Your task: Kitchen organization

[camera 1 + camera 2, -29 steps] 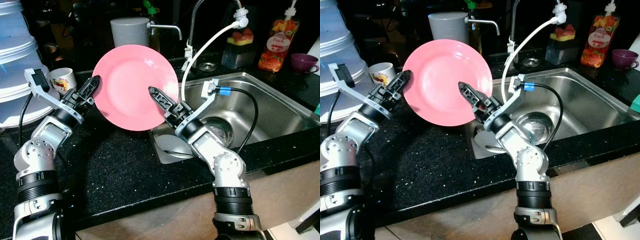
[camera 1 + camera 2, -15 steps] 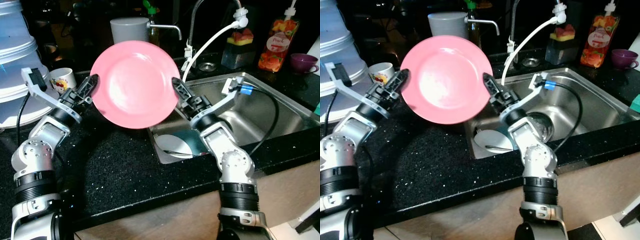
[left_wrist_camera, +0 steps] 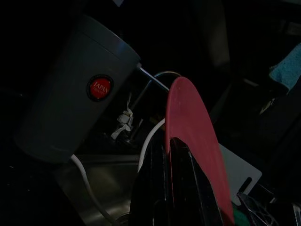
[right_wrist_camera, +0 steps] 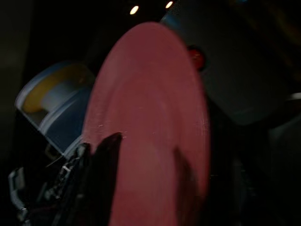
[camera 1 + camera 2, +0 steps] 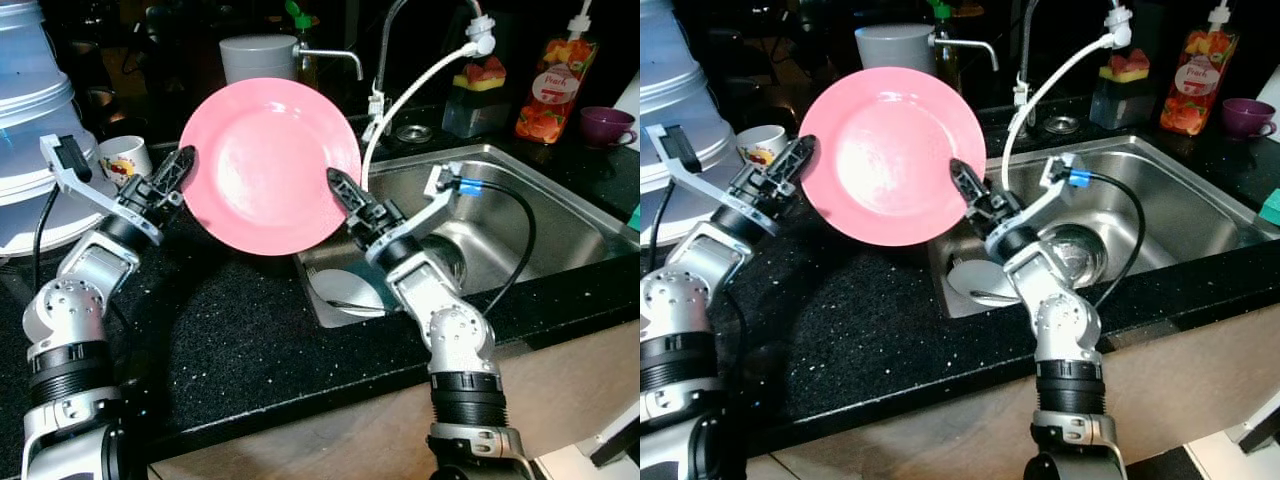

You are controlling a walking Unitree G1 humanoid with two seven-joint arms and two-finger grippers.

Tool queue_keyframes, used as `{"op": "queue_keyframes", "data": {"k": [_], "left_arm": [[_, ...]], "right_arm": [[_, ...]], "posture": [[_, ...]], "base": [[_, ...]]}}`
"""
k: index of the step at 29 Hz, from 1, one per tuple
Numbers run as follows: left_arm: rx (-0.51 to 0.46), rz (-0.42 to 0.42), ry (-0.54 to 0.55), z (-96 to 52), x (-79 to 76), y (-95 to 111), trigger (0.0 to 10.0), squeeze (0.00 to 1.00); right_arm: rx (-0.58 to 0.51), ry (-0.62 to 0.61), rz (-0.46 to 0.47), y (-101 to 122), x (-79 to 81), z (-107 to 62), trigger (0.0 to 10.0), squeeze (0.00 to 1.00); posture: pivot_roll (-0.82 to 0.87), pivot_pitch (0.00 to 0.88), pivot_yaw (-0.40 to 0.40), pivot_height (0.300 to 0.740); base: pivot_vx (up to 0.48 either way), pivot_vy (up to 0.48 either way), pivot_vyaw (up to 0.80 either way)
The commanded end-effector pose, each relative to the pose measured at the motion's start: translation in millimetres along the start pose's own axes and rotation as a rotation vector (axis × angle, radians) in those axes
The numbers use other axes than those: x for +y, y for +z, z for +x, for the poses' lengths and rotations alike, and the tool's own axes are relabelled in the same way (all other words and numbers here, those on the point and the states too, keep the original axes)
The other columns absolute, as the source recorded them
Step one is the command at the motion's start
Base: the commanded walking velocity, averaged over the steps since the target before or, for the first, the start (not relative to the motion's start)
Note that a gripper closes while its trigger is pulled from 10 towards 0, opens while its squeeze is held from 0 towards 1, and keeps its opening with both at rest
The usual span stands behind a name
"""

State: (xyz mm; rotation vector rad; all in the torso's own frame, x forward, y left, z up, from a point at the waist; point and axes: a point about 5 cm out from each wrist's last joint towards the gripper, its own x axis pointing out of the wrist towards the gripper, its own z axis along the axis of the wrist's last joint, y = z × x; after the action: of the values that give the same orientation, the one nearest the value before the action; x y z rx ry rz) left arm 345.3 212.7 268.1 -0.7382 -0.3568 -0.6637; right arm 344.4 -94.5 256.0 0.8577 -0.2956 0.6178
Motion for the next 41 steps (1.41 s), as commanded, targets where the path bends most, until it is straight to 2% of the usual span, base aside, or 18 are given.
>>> {"op": "queue_keyframes", "data": {"k": [1, 16, 19, 20, 21, 22, 26, 27, 28, 29, 31, 33, 35, 36, 39, 41], "left_arm": [[0.016, -0.008, 0.013, -1.3, 2.4, -4.5, 0.0, 0.0], [0.047, -0.032, 0.048, -1.1, 5.9, -7.6, 0.0, 0.0], [0.084, 0.007, 0.09, -1.3, 9.9, -11.6, 0.0, 0.0], [0.092, 0.015, 0.095, -1.5, 10.4, -12.3, 0.1, 0.03], [0.102, 0.029, 0.101, -1.7, 11.1, -13.2, 3.1, 0.56], [0.107, 0.039, 0.11, -1.5, 11.8, -13.8, 10.0, 1.0], [0.115, 0.081, 0.148, -0.4, 15.0, -14.4, 10.0, 1.0], [0.113, 0.11, 0.167, -0.1, 16.9, -13.8, 10.0, 0.0], [0.114, 0.152, 0.19, -0.1, 19.4, -13.2, 10.0, 0.0], [0.114, 0.152, 0.19, -0.1, 19.4, -13.2, 10.0, 0.0], [0.13, 0.258, 0.236, 0.7, 23.9, -13.1, 10.0, 0.0], [0.149, 0.31, 0.224, 3.2, 21.6, -15.7, 10.0, 0.0], [0.179, 0.353, 0.189, 7.2, 16.7, -21.4, 10.0, 0.0], [0.179, 0.353, 0.189, 7.2, 16.7, -21.4, 10.0, 0.0], [0.277, 0.467, 0.076, 16.9, 2.3, -43.8, 10.0, 0.0], [0.327, 0.519, 0.024, 22.1, -5.2, -58.8, 10.0, 0.0]], "right_arm": [[-0.001, 0.033, 0.032, -2.4, 6.6, -0.1, 0.0, 0.0], [-0.037, 0.0, 0.06, 3.8, 0.5, -2.5, 0.0, 0.0], [-0.069, -0.034, 0.077, 8.5, -4.7, -3.0, 0.0, 0.0], [-0.073, -0.038, 0.078, 9.3, -5.4, -3.1, 0.0, 0.0], [-0.081, -0.044, 0.081, 10.4, -6.4, -3.2, 0.0, 0.0], [-0.088, -0.052, 0.084, 11.6, -7.6, -3.3, 0.0, 0.0], [-0.142, -0.129, 0.087, 19.6, -18.3, -5.1, 0.0, 0.0], [-0.162, -0.167, 0.078, 22.9, -23.6, -6.0, 0.0, 0.0], [-0.183, -0.214, 0.062, 26.8, -30.1, -7.5, 0.0, 0.0], [-0.183, -0.214, 0.062, 26.8, -30.1, -7.5, 0.0, 0.0], [-0.226, -0.384, -0.016, 38.1, -52.8, -15.5, 0.0, 0.0], [-0.237, -0.471, -0.077, 43.1, -63.1, -20.8, 0.0, 0.0], [-0.231, -0.529, -0.175, 47.7, -69.2, -24.8, 0.0, 0.0], [-0.231, -0.529, -0.175, 47.7, -69.2, -24.8, 0.0, 0.0], [-0.127, -0.568, -0.473, 44.9, -71.8, -26.2, 0.0, 0.0], [-0.074, -0.562, -0.592, 39.7, -71.9, -26.4, 0.0, 0.0]], "posture": [[0.04, 0.024, 0.085, 0.74], [0.05, 0.033, 0.088, 0.74], [0.05, 0.036, 0.09, 0.74], [0.05, 0.037, 0.091, 0.74], [0.05, 0.037, 0.091, 0.74], [0.05, 0.037, 0.092, 0.74], [0.05, 0.039, 0.092, 0.74], [0.05, 0.039, 0.092, 0.74], [0.05, 0.039, 0.092, 0.74], [0.05, 0.039, 0.092, 0.74], [0.05, 0.039, 0.092, 0.74], [0.05, 0.039, 0.092, 0.74], [0.05, 0.042, 0.092, 0.74], [0.05, 0.042, 0.092, 0.74], [0.05, 0.042, 0.092, 0.74], [0.04, 0.043, 0.089, 0.74]], "base": [[0.0, 0.0, 0.0], [0.0, 0.0, 0.0], [0.0, 0.0, 0.0], [0.0, 0.0, 0.0], [0.0, 0.0, 0.0], [0.0, 0.0, 0.0], [0.0, 0.0, 0.0], [0.0, 0.0, 0.0], [0.0, 0.0, 0.0], [0.0, 0.0, 0.0], [0.0, 0.0, 0.0], [0.0, 0.0, 0.0], [0.0, 0.0, 0.0], [0.0, 0.0, 0.0], [0.0, 0.0, 0.0], [0.0, 0.0, 0.0]]}}
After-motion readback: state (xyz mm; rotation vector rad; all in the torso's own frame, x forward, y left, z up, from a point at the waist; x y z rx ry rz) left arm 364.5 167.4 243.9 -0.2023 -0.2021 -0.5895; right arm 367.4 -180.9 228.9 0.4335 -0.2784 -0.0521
